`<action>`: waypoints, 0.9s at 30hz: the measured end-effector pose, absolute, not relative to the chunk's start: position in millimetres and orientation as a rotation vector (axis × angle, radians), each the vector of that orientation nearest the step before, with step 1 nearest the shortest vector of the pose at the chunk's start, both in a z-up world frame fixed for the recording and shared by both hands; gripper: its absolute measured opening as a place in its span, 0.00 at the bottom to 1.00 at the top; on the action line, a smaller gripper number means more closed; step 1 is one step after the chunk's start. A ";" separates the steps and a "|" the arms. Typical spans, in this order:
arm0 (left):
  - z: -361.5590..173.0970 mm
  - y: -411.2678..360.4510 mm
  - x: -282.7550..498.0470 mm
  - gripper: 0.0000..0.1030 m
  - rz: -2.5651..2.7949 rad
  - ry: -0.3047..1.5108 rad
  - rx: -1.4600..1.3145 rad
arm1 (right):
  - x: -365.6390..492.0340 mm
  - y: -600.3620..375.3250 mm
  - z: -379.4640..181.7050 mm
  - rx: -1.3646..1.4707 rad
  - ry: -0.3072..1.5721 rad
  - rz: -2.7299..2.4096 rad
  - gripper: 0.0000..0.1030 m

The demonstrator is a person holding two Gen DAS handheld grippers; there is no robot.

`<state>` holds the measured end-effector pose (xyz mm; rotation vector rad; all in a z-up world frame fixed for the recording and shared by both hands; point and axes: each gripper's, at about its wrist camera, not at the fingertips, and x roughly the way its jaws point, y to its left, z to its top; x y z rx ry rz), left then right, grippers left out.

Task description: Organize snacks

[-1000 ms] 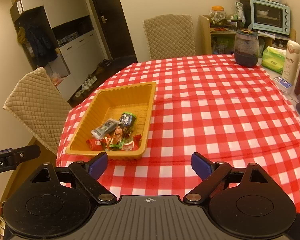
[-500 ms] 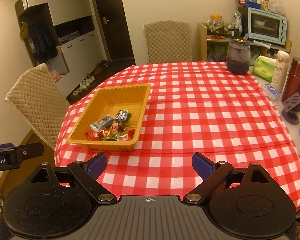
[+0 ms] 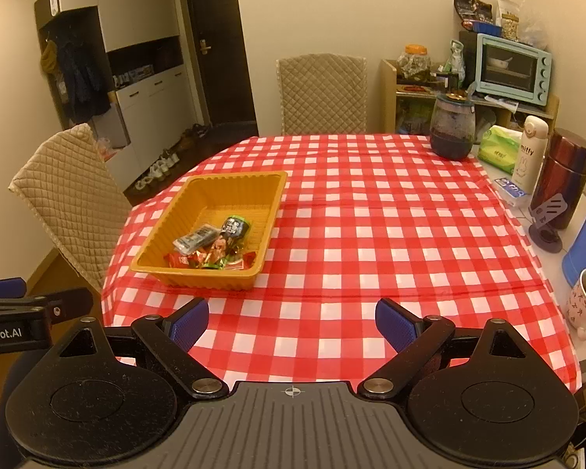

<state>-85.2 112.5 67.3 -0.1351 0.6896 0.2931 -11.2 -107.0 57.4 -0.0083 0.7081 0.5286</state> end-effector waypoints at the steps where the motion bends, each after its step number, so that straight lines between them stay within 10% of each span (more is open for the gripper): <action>1: 67.5 111.8 -85.5 1.00 0.295 0.688 -0.131 | -11.9 -106.8 57.7 -0.006 0.710 0.532 0.89; 27: 66.3 109.7 -82.5 1.00 0.285 0.682 -0.126 | -11.3 -105.9 57.7 -0.008 0.715 0.538 0.89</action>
